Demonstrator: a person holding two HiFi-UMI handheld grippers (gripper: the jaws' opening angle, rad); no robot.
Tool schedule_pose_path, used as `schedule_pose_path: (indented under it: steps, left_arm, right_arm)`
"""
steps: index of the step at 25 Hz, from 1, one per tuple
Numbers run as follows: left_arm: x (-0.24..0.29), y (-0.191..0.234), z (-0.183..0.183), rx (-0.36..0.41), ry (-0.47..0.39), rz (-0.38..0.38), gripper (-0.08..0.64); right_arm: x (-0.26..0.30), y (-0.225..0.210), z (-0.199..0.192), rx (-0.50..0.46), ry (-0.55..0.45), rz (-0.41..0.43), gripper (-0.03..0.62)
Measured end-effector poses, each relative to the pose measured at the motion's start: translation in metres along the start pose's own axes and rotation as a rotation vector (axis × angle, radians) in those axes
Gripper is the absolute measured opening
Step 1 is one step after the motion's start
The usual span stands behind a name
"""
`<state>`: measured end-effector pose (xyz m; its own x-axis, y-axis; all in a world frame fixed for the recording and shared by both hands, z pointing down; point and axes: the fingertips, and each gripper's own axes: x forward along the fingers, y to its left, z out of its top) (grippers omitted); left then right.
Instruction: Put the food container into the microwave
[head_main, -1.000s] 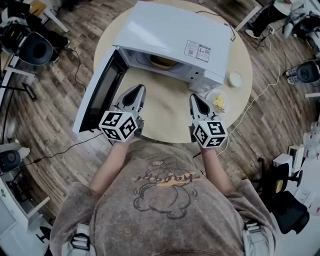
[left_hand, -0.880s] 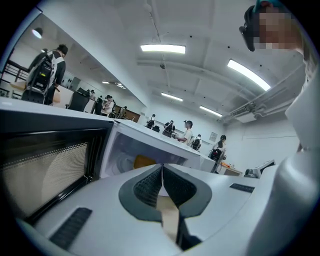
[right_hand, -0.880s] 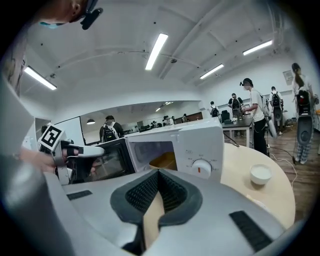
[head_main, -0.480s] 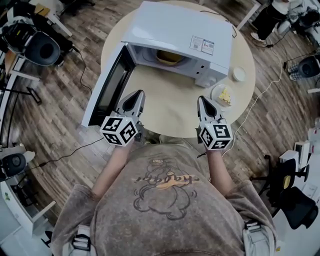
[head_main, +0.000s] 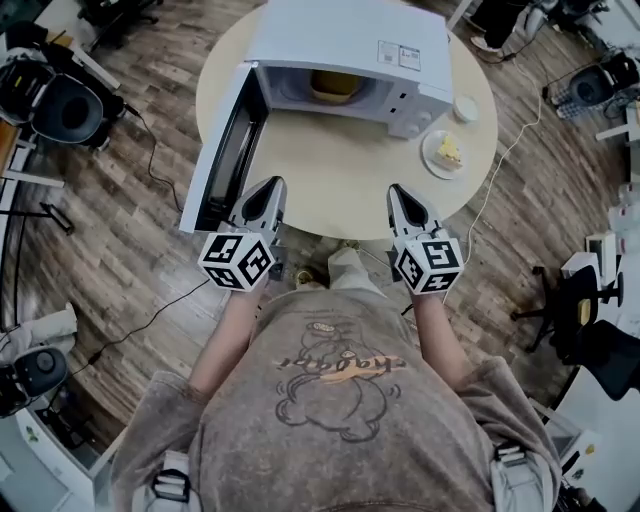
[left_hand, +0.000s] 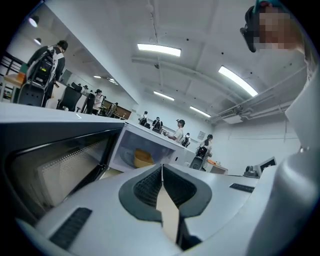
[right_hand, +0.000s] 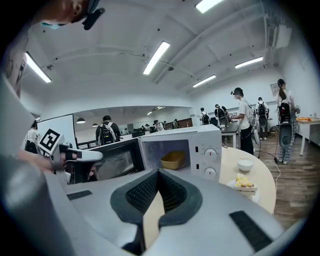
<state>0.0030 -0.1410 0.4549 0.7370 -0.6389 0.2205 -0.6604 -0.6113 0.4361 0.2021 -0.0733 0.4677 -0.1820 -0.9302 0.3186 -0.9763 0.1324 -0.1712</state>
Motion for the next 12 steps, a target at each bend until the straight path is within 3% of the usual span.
schedule_pose_path:
  steps: [7,12]
  left_arm:
    - [-0.018,-0.013,-0.005,0.026,-0.003,-0.034,0.035]
    - [-0.024,-0.021,-0.008,0.089,-0.016,-0.019,0.035]
  right_arm:
    - [-0.027,0.008,-0.003,-0.014,-0.012,-0.038,0.0]
    - [-0.043,0.004,-0.005,-0.032,-0.024,-0.056,0.0]
